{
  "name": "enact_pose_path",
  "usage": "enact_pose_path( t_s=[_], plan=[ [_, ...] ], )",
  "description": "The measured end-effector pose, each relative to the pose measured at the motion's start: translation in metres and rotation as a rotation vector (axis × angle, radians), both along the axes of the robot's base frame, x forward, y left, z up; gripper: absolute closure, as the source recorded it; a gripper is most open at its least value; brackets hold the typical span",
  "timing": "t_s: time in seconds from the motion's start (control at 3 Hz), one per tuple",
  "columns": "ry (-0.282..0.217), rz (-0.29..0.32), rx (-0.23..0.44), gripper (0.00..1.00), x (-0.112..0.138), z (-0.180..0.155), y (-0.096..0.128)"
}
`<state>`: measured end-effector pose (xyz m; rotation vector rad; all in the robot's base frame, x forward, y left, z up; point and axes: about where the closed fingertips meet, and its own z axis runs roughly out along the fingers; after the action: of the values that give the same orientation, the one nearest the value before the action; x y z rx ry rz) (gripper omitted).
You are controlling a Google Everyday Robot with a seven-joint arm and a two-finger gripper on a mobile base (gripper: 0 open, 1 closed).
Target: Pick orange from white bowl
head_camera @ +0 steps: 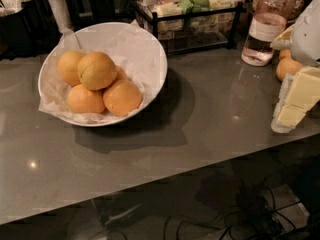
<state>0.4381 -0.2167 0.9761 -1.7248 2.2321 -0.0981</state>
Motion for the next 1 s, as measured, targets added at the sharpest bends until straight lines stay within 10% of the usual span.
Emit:
enact_pose_path(
  t_s=[0.67, 1.0],
  plan=[
    [-0.003, 0.046, 0.010, 0.00, 0.004, -0.002, 0.013],
    [0.010, 0.171, 0.031, 0.00, 0.014, -0.008, 0.049]
  ],
)
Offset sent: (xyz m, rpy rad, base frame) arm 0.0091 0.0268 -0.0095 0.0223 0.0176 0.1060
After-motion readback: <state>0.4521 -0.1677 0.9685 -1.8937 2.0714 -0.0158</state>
